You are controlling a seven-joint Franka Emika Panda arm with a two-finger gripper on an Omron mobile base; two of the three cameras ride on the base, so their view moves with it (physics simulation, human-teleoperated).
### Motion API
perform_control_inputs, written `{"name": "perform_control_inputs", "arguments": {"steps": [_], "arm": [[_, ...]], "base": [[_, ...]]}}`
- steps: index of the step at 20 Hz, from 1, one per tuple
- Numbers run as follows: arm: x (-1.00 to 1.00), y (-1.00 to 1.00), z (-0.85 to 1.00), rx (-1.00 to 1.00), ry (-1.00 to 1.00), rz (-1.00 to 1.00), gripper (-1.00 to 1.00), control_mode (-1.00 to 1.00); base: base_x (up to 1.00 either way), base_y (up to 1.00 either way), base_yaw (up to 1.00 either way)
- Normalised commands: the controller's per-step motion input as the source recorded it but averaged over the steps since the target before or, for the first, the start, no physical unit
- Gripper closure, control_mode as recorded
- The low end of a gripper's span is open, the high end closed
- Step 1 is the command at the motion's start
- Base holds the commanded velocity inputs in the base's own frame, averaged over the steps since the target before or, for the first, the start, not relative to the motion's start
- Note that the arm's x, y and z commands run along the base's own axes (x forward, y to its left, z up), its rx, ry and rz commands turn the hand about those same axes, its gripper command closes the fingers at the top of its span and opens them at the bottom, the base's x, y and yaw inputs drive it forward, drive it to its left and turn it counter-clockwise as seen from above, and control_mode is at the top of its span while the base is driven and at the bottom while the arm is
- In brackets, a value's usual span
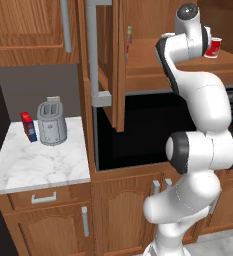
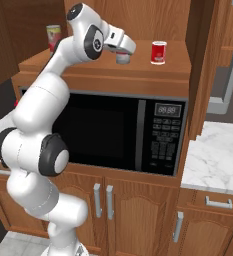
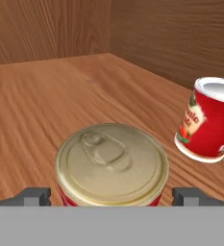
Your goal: Stack two cans on top of the other two cans in the cabinet.
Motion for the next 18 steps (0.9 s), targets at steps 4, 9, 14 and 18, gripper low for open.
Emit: {"name": "perform_control_inputs", "arguments": {"steps": [4,9,14,18], "arm": [[0.06,-0.03,0.00,0.00,0.00,0.00,1.00,-1.00],[0.00,-0.10,0.00,0.00,0.00,0.00,1.00,-1.00],[-0.07,-0.02,0.12,0.01,-0.04,0.01,1.00,-1.00],[-0.22,0.00,0.30,0.00,-0.21,0.05,1.00,-1.00]], "base": [[0.00,0.00,0.00],[0.00,0.00,0.00],[0.00,0.00,0.00],[0.00,0.00,0.00]]}}
